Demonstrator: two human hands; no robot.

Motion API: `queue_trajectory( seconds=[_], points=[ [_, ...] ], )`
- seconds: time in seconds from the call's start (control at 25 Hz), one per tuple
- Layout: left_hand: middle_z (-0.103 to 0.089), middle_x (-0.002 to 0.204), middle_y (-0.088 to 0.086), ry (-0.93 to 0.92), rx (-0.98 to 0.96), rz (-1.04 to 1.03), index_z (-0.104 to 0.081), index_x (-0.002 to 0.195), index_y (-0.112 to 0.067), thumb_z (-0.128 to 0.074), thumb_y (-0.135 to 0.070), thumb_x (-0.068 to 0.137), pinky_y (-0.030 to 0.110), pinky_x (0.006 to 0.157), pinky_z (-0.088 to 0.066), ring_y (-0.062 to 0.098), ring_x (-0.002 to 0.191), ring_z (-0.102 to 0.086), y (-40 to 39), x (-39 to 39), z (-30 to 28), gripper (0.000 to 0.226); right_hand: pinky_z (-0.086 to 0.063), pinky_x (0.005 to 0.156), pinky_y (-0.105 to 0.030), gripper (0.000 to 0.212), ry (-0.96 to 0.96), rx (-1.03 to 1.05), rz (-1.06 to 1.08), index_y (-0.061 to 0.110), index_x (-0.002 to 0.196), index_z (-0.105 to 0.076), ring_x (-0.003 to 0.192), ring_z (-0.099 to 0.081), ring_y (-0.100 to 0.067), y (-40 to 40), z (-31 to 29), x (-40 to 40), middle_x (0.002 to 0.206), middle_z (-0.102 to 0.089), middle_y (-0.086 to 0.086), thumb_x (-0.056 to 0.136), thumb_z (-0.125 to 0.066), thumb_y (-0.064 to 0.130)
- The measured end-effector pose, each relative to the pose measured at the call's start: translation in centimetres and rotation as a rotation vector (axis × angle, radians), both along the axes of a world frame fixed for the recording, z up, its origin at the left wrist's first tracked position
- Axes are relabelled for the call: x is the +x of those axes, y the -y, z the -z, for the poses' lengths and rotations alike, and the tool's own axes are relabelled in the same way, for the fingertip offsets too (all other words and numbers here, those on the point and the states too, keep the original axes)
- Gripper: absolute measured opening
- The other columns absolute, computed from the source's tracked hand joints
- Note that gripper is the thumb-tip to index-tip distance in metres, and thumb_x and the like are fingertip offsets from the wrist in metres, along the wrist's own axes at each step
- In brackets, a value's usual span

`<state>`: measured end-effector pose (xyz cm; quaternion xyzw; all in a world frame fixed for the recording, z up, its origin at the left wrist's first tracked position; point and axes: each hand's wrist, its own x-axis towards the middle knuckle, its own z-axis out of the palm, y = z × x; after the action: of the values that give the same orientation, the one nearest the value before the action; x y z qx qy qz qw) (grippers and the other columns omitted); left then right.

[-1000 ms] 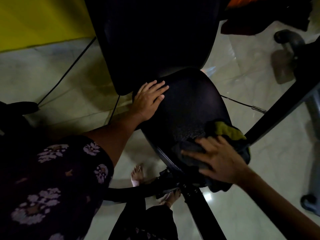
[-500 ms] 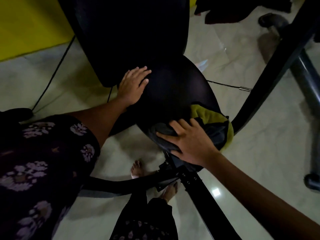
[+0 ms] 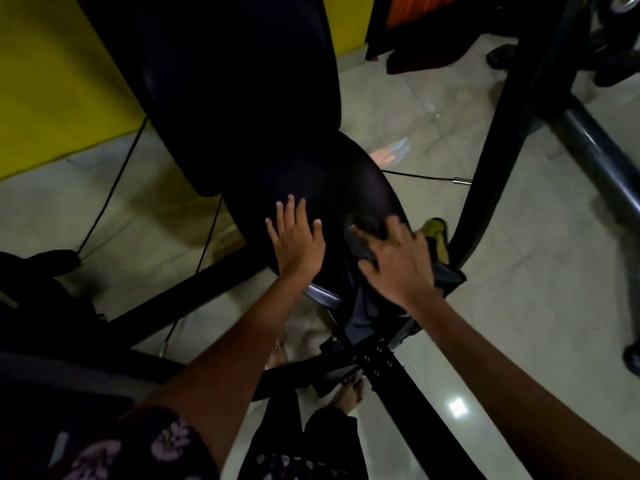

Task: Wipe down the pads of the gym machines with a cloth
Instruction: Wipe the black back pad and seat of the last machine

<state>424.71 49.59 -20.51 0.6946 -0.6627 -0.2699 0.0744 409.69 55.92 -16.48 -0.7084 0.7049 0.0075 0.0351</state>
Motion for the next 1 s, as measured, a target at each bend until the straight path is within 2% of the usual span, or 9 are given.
queue_trajectory(
  seconds=[0.12,0.28,0.44,0.52,0.56,0.64,0.72,0.88,1.0],
  points=[
    [-0.008,0.159,0.002,0.020,0.075,-0.120,-0.019,0.150,-0.014,-0.037,-0.037,0.099,0.047,0.115,0.008,0.022,0.146,0.004,0.1,-2.0,-0.4,0.058,-0.046,0.065,-0.037,0.058,0.072,-0.008,-0.204,0.035,0.125,-0.058,0.081,-0.057,-0.033,-1.7,0.6,-2.5,0.100,-0.053,-0.013,0.071,-0.044,0.048],
    [-0.003,0.160,0.004,0.133,0.117,-0.225,-0.012,0.151,-0.014,-0.033,-0.054,0.095,0.057,0.112,0.009,0.029,0.146,0.009,0.3,-4.7,-0.4,0.073,-0.048,0.079,-0.046,0.061,0.319,0.079,0.323,0.037,0.132,-0.052,0.094,-0.056,-0.040,1.3,1.7,-7.0,0.108,-0.047,-0.016,0.075,-0.037,0.051],
    [-0.003,0.160,0.005,0.218,0.071,-0.237,-0.008,0.152,-0.016,-0.024,-0.065,0.091,0.060,0.112,0.006,0.030,0.146,0.008,0.2,-5.3,0.3,0.079,-0.046,0.077,-0.028,0.062,0.583,0.028,0.186,0.031,0.133,-0.050,0.085,-0.057,-0.026,-1.5,2.3,-7.3,0.105,-0.046,-0.009,0.075,-0.039,0.048],
    [-0.002,0.160,0.005,0.233,0.059,-0.240,-0.007,0.152,-0.018,-0.021,-0.067,0.090,0.060,0.112,0.005,0.030,0.146,0.008,0.2,-5.5,0.5,0.080,-0.037,0.080,-0.016,0.062,0.722,0.064,0.270,0.030,0.134,-0.047,0.087,-0.055,-0.021,-2.2,2.7,-7.7,0.107,-0.044,-0.004,0.074,-0.042,0.047],
    [-0.003,0.160,0.005,0.241,0.053,-0.242,-0.008,0.152,-0.018,-0.018,-0.067,0.089,0.060,0.112,0.005,0.030,0.146,0.007,0.2,-5.6,0.6,0.080,-0.036,0.080,-0.018,0.063,0.768,0.083,0.354,0.030,0.134,-0.049,0.091,-0.056,-0.023,-1.0,2.8,-7.9,0.109,-0.044,-0.005,0.074,-0.041,0.047],
    [-0.006,0.159,0.005,0.256,0.041,-0.248,-0.010,0.152,-0.018,-0.015,-0.068,0.086,0.060,0.112,0.004,0.030,0.146,0.005,0.2,-5.8,0.8,0.082,-0.039,0.083,-0.029,0.064,0.707,0.130,0.419,0.031,0.133,-0.052,0.097,-0.057,-0.030,3.2,3.7,-8.3,0.116,-0.045,-0.009,0.073,-0.037,0.050],
    [-0.012,0.159,0.006,0.267,0.010,-0.250,-0.017,0.151,-0.018,-0.015,-0.068,0.085,0.060,0.112,0.002,0.031,0.146,0.000,0.0,-5.9,1.0,0.083,-0.040,0.089,-0.038,0.057,0.579,0.177,0.313,0.037,0.133,-0.050,0.102,-0.055,-0.034,8.1,3.9,-8.1,0.119,-0.045,-0.013,0.078,-0.037,0.046],
    [-0.019,0.157,0.007,0.291,-0.007,-0.288,-0.023,0.149,-0.017,-0.018,-0.067,0.085,0.061,0.112,-0.002,0.032,0.146,-0.006,0.3,-6.0,1.5,0.081,-0.036,0.096,-0.043,0.041,0.355,0.228,0.119,0.045,0.134,-0.046,0.115,-0.048,-0.034,19.4,5.3,-6.0,0.122,-0.044,-0.013,0.094,-0.046,0.033],
    [-0.015,0.158,0.007,0.316,-0.009,-0.272,-0.019,0.150,-0.018,-0.013,-0.068,0.085,0.060,0.112,-0.001,0.031,0.146,-0.003,0.3,-6.1,1.5,0.082,-0.038,0.098,-0.044,0.040,0.389,0.303,0.044,0.043,0.134,-0.047,0.115,-0.048,-0.036,25.6,7.2,-4.1,0.122,-0.044,-0.014,0.094,-0.044,0.035]
  ],
)
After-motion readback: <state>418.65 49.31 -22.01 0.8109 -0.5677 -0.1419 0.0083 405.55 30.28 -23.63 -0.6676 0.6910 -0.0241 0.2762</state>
